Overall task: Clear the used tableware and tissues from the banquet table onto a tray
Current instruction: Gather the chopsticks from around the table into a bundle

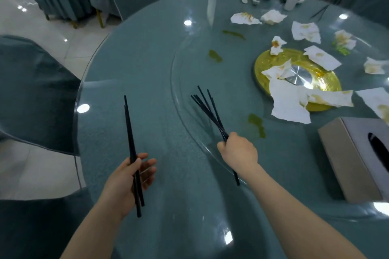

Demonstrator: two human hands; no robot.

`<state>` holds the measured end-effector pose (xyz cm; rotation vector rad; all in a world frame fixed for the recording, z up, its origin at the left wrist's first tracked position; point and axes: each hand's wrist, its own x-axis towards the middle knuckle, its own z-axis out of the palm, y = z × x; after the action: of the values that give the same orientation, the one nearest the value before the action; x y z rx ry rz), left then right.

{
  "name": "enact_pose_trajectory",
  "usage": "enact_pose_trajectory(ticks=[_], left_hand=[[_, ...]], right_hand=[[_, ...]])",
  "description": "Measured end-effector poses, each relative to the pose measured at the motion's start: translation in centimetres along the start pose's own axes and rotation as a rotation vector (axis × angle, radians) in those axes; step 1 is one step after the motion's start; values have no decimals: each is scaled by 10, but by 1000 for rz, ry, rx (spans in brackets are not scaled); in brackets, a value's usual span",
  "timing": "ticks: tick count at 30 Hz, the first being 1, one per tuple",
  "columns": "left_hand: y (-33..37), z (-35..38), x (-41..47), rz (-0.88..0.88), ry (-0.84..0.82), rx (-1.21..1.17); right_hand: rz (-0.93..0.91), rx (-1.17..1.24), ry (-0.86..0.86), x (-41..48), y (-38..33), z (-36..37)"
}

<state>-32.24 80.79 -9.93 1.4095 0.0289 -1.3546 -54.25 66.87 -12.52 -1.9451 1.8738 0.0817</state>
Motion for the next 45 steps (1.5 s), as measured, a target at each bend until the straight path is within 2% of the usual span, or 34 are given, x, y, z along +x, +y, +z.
enact_pose_trajectory(ticks=[3,7,11,16,21,27,32,37,40,45], left_hand=[[0,-8,-8,16,-19,48],[-2,-27,-17,54,-70,147],[-15,-41,-35,23,-201,183],[-38,-54,-72,-15,-456,289],[-70,-52,-120,-79,-674,346],[-127,-31,-193,-191,-843,366],[-174,-22,-245,-322,-914,390],[-227,-25,-297,-436,-963,450],[-259,-27,-338,-501,-1012,499],[-314,-45,-419,-549,-1140,570]], right_hand=[[2,141,46,-30,0,0],[40,448,154,-73,0,-3],[115,580,236,-128,7,-3],[269,806,298,-216,24,17],[359,776,402,-310,42,18],[309,608,497,-386,27,10],[343,620,508,-439,29,29],[411,459,565,-501,62,46],[468,365,537,-546,84,55],[532,328,558,-648,116,66]])
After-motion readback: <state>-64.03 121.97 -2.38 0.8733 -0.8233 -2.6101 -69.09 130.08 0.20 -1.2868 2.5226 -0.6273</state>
